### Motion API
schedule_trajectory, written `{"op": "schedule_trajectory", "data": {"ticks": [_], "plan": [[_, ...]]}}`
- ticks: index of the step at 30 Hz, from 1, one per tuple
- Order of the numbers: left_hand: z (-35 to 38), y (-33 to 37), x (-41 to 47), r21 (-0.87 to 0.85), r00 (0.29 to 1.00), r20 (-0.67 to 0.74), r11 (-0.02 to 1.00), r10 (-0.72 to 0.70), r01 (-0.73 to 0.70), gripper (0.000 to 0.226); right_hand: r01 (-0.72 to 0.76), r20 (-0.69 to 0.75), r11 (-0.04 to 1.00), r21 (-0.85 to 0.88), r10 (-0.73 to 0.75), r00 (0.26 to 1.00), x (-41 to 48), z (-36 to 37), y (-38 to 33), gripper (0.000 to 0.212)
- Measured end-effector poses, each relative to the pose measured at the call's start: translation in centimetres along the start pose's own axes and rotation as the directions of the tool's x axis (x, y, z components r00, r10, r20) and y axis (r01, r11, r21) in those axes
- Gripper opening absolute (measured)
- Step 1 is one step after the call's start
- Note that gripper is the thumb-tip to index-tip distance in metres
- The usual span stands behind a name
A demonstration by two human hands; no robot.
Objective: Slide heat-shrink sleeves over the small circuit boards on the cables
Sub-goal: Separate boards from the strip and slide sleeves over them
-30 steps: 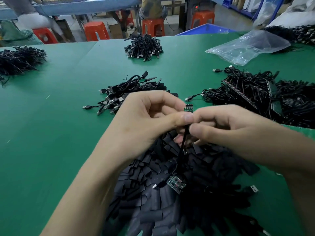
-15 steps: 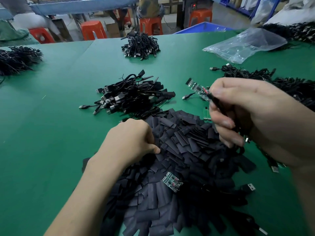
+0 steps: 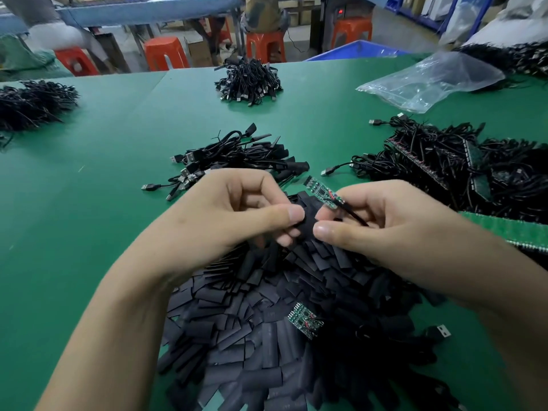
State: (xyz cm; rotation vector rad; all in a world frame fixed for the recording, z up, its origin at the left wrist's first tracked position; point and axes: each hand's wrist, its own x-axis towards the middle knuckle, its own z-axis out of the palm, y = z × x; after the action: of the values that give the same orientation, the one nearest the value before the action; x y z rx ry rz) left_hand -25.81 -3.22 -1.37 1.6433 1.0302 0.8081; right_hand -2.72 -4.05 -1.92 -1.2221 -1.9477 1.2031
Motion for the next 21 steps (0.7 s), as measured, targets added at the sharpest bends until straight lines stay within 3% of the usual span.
{"op": "schedule_trajectory", "data": {"ticks": [4,6,9,12,16,21], "plan": [[-0.1,0.3,-0.1,0.031,0.996,-0.063,0.997,0.068,-0.066,0.022,0.022,-0.025,0.995,0.095,-0.020,0.999,-0.1,-0.2,0.1,0.027],[0.0,0.5,-0.1,0.258,0.981,-0.040,0.950,0.191,-0.175,0.037,-0.003,-0.014,0.993,0.119,0.005,1.000,-0.1,-0.4,0.1,0.029],[0.7,1.0,0.1,0.463,0.937,0.052,0.823,0.345,-0.329,0.032,-0.029,0.034,0.991,0.127,0.025,0.999,-0.2,-0.7,0.0,0.032],[1.2,0.9,0.2,0.486,0.928,0.020,0.807,0.373,-0.335,0.025,-0.045,0.062,0.989,0.138,0.037,0.997,-0.3,-0.6,-0.3,0.034],[0.6,0.7,0.0,0.421,0.918,-0.121,0.857,0.378,-0.298,0.023,-0.086,0.007,0.954,0.288,0.087,0.996,-0.4,-1.4,-0.6,0.046],[0.3,0.6,-0.2,0.380,0.895,-0.225,0.881,0.384,-0.282,0.019,-0.084,0.127,0.979,0.184,0.061,0.990,-1.0,-2.3,-0.8,0.040]]}}
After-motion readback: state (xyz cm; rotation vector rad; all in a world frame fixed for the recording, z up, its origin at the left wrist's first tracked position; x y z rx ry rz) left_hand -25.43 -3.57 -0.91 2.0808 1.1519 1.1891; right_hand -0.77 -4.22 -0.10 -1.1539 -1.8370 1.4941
